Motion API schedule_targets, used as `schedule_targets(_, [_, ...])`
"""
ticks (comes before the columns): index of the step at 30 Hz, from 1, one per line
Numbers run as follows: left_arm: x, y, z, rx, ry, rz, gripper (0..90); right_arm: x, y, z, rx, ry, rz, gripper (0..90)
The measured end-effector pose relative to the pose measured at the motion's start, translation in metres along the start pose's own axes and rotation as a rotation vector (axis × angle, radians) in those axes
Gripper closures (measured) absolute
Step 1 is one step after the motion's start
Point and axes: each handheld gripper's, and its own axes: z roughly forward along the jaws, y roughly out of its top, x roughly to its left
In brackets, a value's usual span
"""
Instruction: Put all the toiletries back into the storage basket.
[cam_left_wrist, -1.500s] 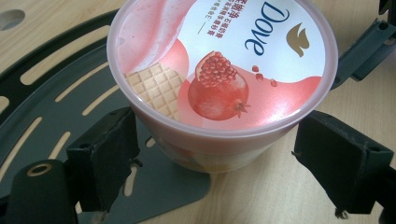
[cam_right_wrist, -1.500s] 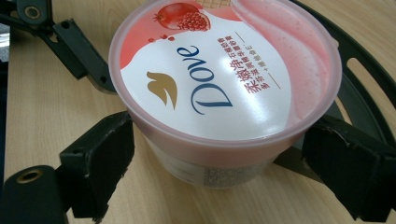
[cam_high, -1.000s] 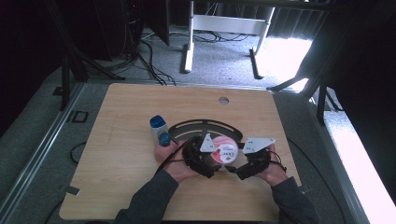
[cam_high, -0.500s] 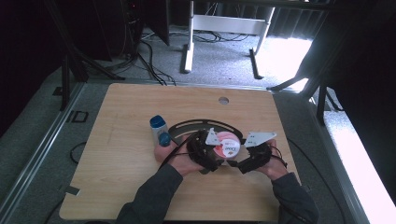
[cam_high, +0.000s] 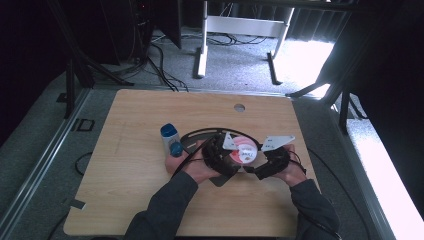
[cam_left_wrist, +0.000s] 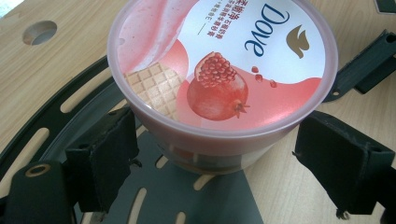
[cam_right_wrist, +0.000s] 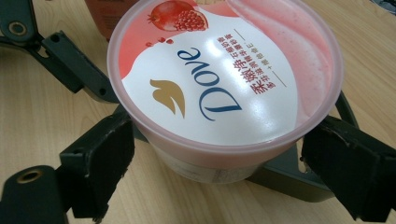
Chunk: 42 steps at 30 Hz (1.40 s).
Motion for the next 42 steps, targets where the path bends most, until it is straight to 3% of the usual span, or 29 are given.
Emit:
schedule_targets(16, [0.009,0.007,0.015,0.01,0.01,-0.008,13.7,-0.02,-0.001,0.003,0.036,0.013,0.008,10.1])
schedule_targets(29, [0.02,0.009,0.024,-0.005,0.006,-0.037,13.6,-0.035,-0.001,0.008,0.038,0.017,0.026,11.2])
schedule_targets(42, [0.028,0.018,0.03,0.009,0.037,-0.046,13.6,-0.048,0.003,0.01,0.05,0.017,0.041,12.6])
